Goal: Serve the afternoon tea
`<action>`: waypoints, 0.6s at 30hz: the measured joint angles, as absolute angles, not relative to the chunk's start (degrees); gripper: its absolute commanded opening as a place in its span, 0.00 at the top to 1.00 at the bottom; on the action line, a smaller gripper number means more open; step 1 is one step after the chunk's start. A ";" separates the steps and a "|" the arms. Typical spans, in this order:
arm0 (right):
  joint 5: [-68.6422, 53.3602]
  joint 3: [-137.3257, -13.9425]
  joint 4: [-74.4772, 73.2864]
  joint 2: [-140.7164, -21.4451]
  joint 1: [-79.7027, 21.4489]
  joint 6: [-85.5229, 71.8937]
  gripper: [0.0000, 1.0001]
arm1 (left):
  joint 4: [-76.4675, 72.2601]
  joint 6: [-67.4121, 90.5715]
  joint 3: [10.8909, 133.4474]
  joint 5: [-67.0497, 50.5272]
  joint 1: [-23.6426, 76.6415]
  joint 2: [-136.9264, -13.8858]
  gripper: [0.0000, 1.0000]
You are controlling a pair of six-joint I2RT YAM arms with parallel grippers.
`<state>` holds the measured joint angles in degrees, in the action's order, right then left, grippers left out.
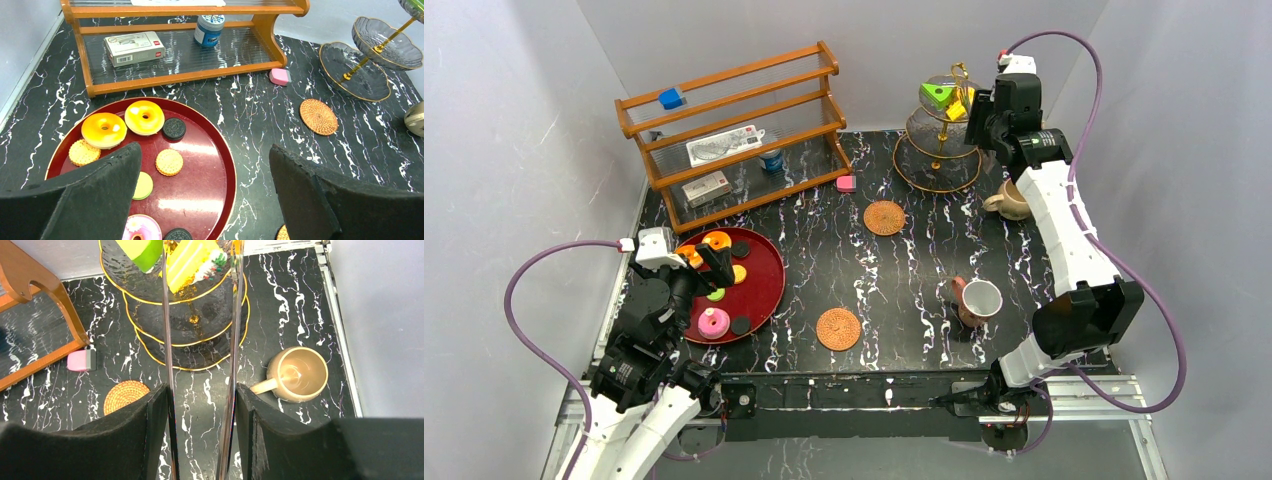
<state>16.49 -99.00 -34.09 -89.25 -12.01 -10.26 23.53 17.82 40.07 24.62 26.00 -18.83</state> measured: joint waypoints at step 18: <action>15.86 -100.64 -38.57 -86.65 -12.01 -10.94 0.48 | 23.55 17.80 40.07 24.62 26.00 -18.81 0.04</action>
<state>15.86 -100.64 -38.57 -86.65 -12.01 -10.94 23.55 17.80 40.07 24.62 26.00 -18.81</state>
